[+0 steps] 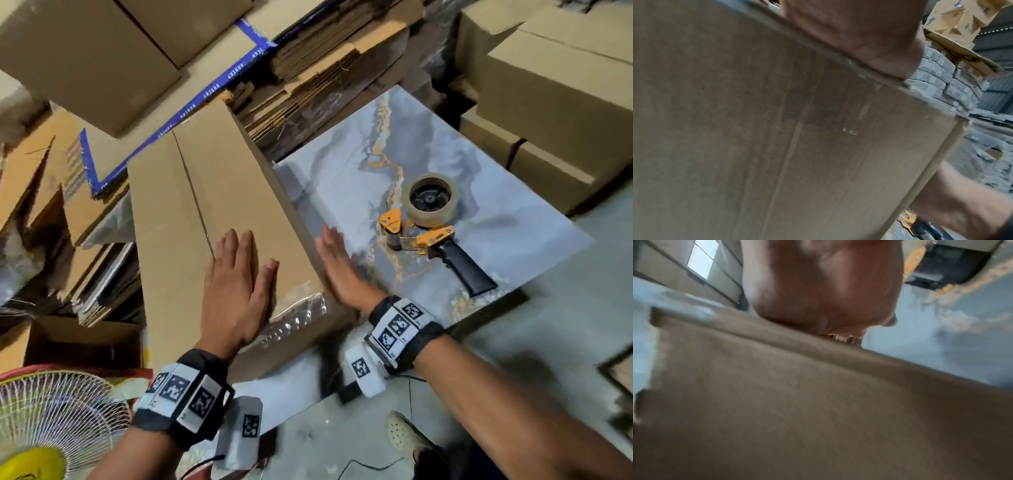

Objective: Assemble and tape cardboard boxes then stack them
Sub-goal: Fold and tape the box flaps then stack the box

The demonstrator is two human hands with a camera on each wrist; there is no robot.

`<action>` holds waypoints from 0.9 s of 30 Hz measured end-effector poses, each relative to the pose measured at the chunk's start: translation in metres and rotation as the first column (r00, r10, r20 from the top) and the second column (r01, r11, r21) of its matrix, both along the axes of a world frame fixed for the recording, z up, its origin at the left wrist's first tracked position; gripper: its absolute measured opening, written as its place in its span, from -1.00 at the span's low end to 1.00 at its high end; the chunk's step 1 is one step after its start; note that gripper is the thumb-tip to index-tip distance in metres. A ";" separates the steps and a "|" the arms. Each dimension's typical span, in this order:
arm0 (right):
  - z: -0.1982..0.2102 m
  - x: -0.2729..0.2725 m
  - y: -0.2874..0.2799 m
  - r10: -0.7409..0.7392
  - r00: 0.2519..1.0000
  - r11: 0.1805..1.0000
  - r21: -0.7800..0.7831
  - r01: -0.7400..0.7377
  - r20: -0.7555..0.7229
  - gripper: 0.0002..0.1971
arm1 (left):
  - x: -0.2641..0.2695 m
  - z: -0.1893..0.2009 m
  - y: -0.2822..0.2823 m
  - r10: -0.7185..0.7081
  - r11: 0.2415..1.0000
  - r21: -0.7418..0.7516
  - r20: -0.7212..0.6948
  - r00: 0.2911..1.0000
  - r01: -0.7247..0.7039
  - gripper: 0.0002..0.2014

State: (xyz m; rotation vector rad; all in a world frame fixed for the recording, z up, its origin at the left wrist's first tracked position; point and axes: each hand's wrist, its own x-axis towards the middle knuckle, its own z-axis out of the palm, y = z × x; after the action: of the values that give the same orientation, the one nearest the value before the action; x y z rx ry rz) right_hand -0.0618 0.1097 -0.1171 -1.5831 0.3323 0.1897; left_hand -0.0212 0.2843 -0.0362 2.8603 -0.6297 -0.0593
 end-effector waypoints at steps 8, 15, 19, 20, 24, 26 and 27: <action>0.038 0.006 0.019 -0.188 0.957 0.903 0.421 0.080 0.221 -0.20 | 0.000 -0.002 0.001 -0.013 1.000 0.003 0.003 1.000 0.013 -0.23; 0.023 -0.002 0.003 -0.011 0.999 1.000 -0.004 0.011 0.030 -0.28 | 0.001 -0.002 -0.002 -0.008 1.000 0.029 0.009 1.000 0.008 -0.25; 0.047 0.003 0.004 -0.160 0.979 0.929 0.354 0.106 0.128 -0.13 | 0.002 -0.002 -0.003 -0.010 1.000 0.030 0.014 1.000 0.010 -0.24; 0.046 0.003 0.010 -0.154 0.978 0.926 0.367 0.094 0.137 -0.15 | 0.001 -0.002 -0.003 -0.008 0.999 0.031 0.014 1.000 0.007 -0.25; 0.020 -0.007 0.020 -0.096 0.992 0.957 0.282 0.068 0.086 -0.15 | 0.000 -0.001 -0.001 0.005 0.999 0.033 0.002 1.000 -0.006 -0.24; 0.013 -0.014 0.015 -0.018 1.000 0.987 0.157 0.016 0.009 -0.11 | 0.000 0.000 -0.002 0.007 1.000 0.026 -0.006 1.000 -0.006 -0.23; 0.015 -0.017 0.010 0.004 1.000 0.995 0.097 -0.003 -0.010 -0.16 | 0.001 0.000 -0.003 0.006 1.000 0.024 -0.007 1.000 -0.005 -0.23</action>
State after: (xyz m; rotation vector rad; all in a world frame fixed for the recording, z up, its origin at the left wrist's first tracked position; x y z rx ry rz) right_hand -0.0784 0.1202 -0.1016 -1.4869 0.3235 0.2142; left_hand -0.0205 0.2818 -0.0363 2.8835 -0.6239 -0.0770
